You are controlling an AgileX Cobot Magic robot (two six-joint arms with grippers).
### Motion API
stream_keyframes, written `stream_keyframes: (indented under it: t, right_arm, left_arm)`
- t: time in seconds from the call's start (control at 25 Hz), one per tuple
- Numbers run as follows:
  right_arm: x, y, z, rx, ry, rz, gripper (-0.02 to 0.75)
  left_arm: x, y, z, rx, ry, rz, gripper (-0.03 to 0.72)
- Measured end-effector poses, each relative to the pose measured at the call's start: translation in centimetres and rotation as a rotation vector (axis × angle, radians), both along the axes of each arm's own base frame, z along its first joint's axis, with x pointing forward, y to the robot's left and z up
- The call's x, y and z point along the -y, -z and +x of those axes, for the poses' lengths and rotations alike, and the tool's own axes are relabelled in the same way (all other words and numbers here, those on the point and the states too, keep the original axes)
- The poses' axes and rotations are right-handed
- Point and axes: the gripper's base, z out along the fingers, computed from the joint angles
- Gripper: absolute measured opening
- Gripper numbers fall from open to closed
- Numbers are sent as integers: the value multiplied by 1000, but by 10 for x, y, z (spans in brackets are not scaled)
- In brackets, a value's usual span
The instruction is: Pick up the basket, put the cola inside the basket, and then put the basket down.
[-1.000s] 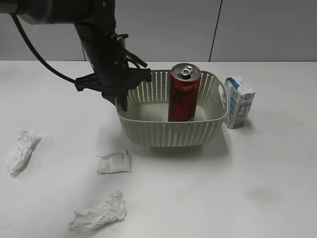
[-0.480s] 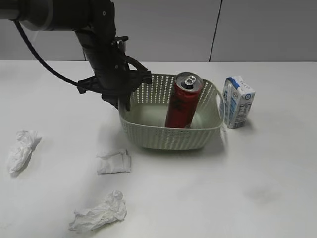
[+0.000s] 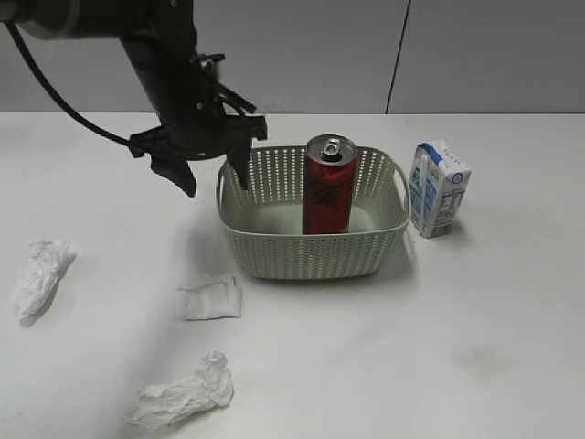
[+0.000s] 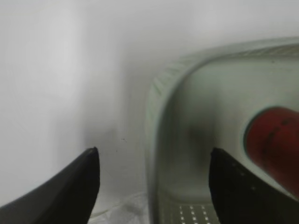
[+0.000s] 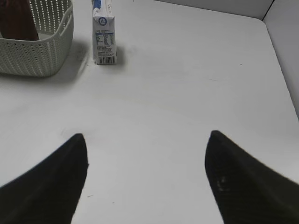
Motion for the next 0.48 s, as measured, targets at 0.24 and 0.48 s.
stream_keyframes:
  t: [0.24, 0.48]
  right_arm:
    - [0, 0, 0, 0, 0, 0, 592]
    - [0, 0, 0, 0, 0, 0, 592]
  left_arm:
    - [-42, -52, 36, 80, 13, -43, 559]
    - [-107, -99, 67, 234, -40, -54, 561]
